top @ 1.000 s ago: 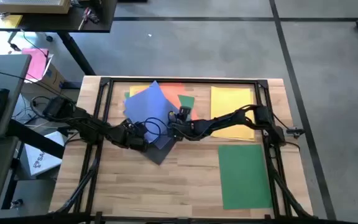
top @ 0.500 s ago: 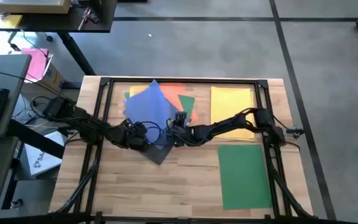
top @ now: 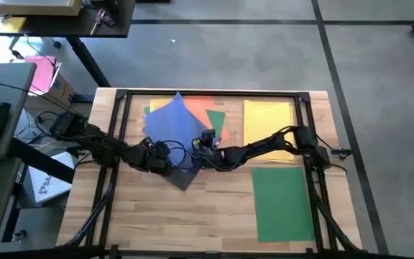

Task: Organize paper
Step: Put the violet paper into the bottom left of the table

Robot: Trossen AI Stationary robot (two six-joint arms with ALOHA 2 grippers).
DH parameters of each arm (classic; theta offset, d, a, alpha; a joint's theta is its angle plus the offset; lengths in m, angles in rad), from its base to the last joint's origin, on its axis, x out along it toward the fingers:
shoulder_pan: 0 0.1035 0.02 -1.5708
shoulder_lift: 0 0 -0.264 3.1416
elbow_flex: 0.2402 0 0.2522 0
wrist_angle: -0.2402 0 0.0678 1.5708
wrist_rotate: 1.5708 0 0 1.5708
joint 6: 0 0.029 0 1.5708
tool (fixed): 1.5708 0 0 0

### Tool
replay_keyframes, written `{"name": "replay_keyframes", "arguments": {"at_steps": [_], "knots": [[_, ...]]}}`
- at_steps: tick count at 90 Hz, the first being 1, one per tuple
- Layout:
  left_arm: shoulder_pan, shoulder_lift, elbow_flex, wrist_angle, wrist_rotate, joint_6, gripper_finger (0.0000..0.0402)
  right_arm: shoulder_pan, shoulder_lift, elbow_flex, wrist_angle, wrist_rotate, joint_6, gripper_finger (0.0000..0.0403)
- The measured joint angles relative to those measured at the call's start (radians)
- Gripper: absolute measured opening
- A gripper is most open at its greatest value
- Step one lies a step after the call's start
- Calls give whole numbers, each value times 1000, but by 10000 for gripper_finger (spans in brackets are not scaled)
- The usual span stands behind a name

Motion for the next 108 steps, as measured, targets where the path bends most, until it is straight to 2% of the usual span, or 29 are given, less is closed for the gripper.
{"name": "replay_keyframes", "arguments": {"at_steps": [10,39,48,59,73,82,96,108], "knots": [[0,0,0,2,0,0,37,-4,0,0,-1,26,3,124],[0,0,-1,3,0,-1,37,0,0,0,-3,-14,3,124],[0,0,-1,3,0,-1,37,-1,0,0,-11,-78,2,136],[0,0,-2,3,0,-2,37,-28,0,0,-56,-170,-14,172],[0,0,-2,8,-1,-1,37,-87,0,0,-122,-196,-113,210],[0,0,-2,24,-4,-1,37,-118,0,0,-150,-240,-216,211],[0,0,-2,26,-4,0,37,-125,-5,2,-211,-238,-315,200],[0,0,-2,27,-4,0,37,-114,-34,3,-269,-372,-319,198]]}}
